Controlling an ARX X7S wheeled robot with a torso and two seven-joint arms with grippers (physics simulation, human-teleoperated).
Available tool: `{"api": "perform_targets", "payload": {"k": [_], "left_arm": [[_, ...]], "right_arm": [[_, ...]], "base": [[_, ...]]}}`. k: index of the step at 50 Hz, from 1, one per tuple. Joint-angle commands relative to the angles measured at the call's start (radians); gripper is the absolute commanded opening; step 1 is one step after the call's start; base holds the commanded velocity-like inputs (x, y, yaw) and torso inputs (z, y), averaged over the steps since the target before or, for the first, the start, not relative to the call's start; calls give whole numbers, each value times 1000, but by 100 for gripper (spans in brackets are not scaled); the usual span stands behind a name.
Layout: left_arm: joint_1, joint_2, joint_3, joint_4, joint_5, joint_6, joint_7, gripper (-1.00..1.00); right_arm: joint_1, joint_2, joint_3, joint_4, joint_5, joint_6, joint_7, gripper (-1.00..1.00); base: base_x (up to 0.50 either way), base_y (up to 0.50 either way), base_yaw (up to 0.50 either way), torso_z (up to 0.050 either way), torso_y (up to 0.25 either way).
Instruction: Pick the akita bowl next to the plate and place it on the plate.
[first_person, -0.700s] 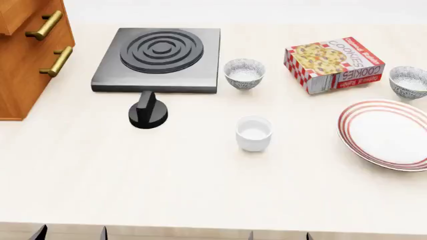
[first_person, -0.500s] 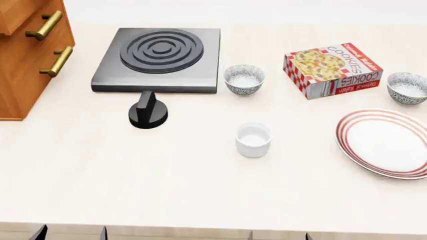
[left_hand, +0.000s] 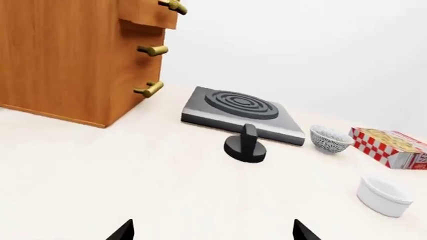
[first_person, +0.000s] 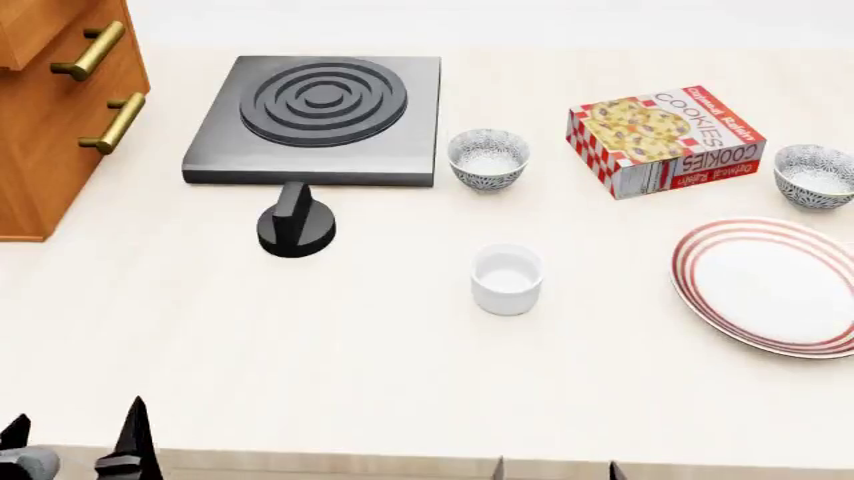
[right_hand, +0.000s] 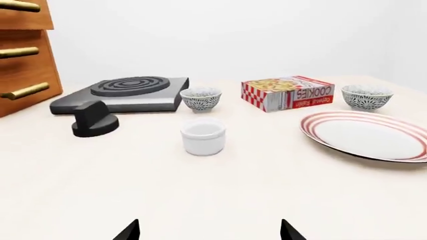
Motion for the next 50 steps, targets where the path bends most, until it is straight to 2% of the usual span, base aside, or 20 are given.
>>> {"api": "perform_targets", "payload": {"k": [1, 2, 6, 7, 8, 9, 14, 19, 22, 30, 50], "left_arm": [[-86, -75, -160, -8, -149, -81, -4, 100], [-96, -72, -185, -23, -187, -96, -3, 100], [-117, -67, -205, -160, -126, 31, 13, 100], [-126, -66, -243, -147, -246, -41, 40, 100], [-119, -66, -219, -147, -168, 15, 17, 100], [-115, -67, -223, -133, -213, -14, 38, 100], [-134, -52, -260, -196, -253, 24, 58, 100], [-138, -50, -278, -208, -291, 19, 63, 100], [-116, -50, -252, -183, -253, 49, 71, 100], [-125, -53, -255, -201, -264, 48, 65, 100], [-117, -67, -245, -149, -286, 11, 23, 100]], "right_arm": [[24, 32, -3, -298, 131, 295, 13, 100], [35, 32, 3, -330, 158, 341, 17, 100], [114, 36, 34, -489, 259, 519, 55, 100], [152, 37, 51, -539, 284, 571, 78, 100], [166, 41, 51, -557, 284, 593, 92, 100], [187, 40, 63, -577, 308, 626, 100, 100], [284, 55, 94, -655, 365, 731, 136, 100], [332, 73, 109, -678, 381, 761, 150, 100], [324, 74, 128, -685, 390, 749, 152, 100], [318, 89, 134, -669, 400, 749, 152, 100], [315, 106, 129, -664, 424, 749, 161, 100]], "base": [[0, 0, 0, 0, 0], [0, 0, 0, 0, 0], [0, 0, 0, 0, 0], [0, 0, 0, 0, 0], [0, 0, 0, 0, 0], [0, 0, 0, 0, 0], [0, 0, 0, 0, 0], [0, 0, 0, 0, 0], [0, 0, 0, 0, 0], [0, -2, 0, 0, 0], [-28, -499, 0, 0, 0]]}}
